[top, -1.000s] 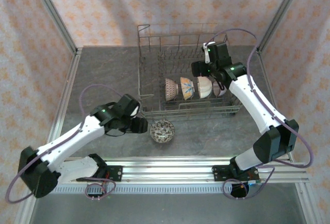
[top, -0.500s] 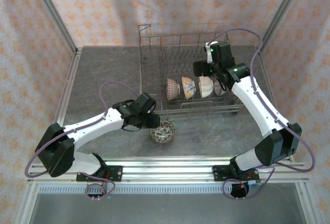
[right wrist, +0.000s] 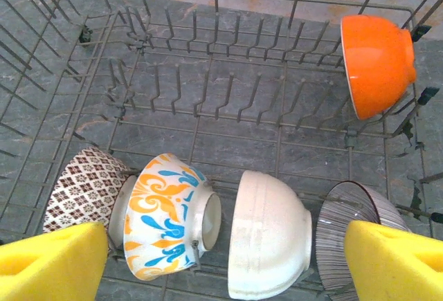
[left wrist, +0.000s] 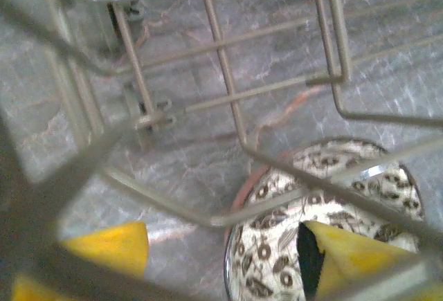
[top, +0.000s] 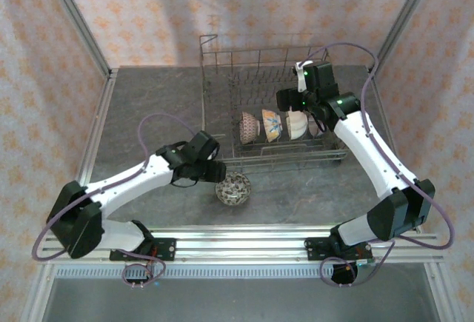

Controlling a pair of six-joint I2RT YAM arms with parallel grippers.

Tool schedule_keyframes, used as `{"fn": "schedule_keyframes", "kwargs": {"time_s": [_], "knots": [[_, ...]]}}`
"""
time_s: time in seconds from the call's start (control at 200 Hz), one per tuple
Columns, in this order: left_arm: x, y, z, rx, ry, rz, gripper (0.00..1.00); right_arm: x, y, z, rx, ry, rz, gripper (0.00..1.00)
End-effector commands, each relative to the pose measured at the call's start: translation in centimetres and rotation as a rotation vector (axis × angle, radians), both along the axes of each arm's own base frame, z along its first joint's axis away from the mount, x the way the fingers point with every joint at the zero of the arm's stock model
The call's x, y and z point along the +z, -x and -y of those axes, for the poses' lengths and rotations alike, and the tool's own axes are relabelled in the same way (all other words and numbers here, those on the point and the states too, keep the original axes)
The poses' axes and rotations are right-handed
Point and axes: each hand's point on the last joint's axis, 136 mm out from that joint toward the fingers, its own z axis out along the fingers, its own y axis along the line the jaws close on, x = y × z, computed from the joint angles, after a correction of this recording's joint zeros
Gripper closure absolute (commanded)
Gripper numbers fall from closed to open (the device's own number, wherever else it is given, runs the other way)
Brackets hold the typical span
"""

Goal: Load the bowls into the dish rack

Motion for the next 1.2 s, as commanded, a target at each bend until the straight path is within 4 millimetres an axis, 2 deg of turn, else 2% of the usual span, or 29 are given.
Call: {"fn": "schedule_keyframes", "kwargs": {"time_s": [0.0,0.15,0.25,0.666,0.846,1.036,1.191], "knots": [[1.8,-2.9,0.3,-0.045,-0.036,0.084,0.39,1.0,0.2,0.2,-0.014,-0.034,0.024,0.12],[3.2,-4.5,-0.2,-0.051,-0.038,0.104,0.39,1.3,1.1,0.7,-0.031,-0.039,0.039,0.12],[3.6,-4.4,-0.1,-0.064,-0.033,0.096,0.4,1.3,1.3,0.9,-0.035,-0.038,0.038,0.12],[3.3,1.5,1.6,-0.037,0.063,0.106,0.4,0.9,1.1,0.2,-0.001,-0.05,0.028,0.12],[1.6,2.8,1.0,0.017,0.065,0.093,0.4,0.8,1.3,0.2,0.004,-0.053,0.031,0.12],[-0.1,4.3,1.6,0.005,0.049,0.052,0.41,0.5,1.5,0.3,0.007,-0.046,0.03,0.12],[-1.7,4.7,1.8,0.01,0.029,0.023,0.41,0.3,1.7,0.4,0.005,-0.04,0.028,0.12]]}}
